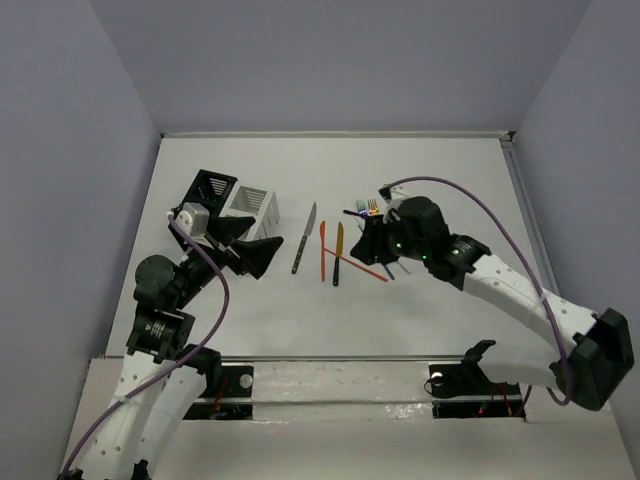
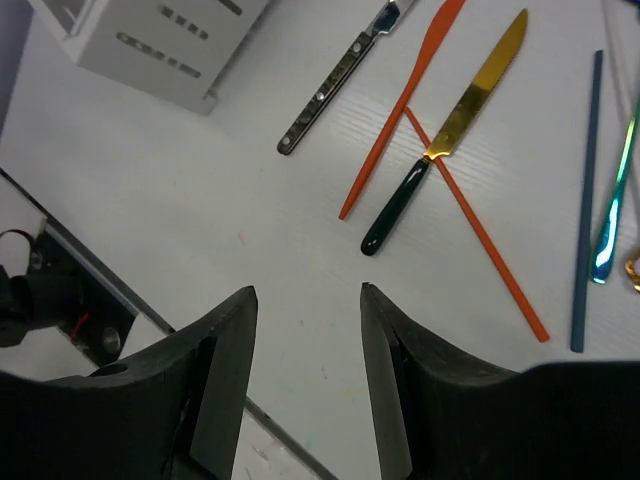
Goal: Sort the eating utensils into containers
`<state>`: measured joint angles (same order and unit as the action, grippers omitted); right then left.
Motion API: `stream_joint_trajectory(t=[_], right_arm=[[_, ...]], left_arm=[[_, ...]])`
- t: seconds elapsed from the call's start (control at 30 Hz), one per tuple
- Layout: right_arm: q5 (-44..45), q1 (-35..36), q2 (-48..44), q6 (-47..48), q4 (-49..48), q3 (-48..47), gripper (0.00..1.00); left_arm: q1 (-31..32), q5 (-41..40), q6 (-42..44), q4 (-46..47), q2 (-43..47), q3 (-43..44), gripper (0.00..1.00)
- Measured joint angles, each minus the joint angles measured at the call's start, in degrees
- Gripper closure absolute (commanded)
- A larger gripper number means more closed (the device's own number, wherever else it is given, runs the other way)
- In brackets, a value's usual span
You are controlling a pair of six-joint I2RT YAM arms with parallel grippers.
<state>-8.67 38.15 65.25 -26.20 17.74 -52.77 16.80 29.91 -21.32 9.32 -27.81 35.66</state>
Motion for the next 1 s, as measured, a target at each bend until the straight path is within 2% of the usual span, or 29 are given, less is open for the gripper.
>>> stream_joint_trajectory(t=[0.1, 0.23, 0.57, 0.73, 1.0], right_arm=[[4.15, 5.03, 8.96, -0.02, -0.98, -3.15, 0.42], [10.82, 10.64, 23.39, -0.17, -1.05, -13.11, 0.38], [19.87, 13.53, 47.21, -1.11, 0.96, -33.14, 0.39], [22.62, 13.57, 55.28, -2.03, 3.39, -40.52, 0.43], [27.10, 13.68, 62.79, -3.23, 7.87, -48.33, 0.47]], left_arm=[[-0.02, -3.93, 0.50, -1.88, 0.81, 0.90, 0.01], [-0.04, -9.07, 1.22, -4.04, 2.75, 2.45, 0.01], [-0.02, -18.75, 3.58, -7.06, 5.84, 6.64, 0.01], [0.50, -20.61, 4.46, -7.23, 6.84, 7.08, 0.01], [2.21, -21.40, 5.11, -8.52, 7.04, 7.08, 0.01]])
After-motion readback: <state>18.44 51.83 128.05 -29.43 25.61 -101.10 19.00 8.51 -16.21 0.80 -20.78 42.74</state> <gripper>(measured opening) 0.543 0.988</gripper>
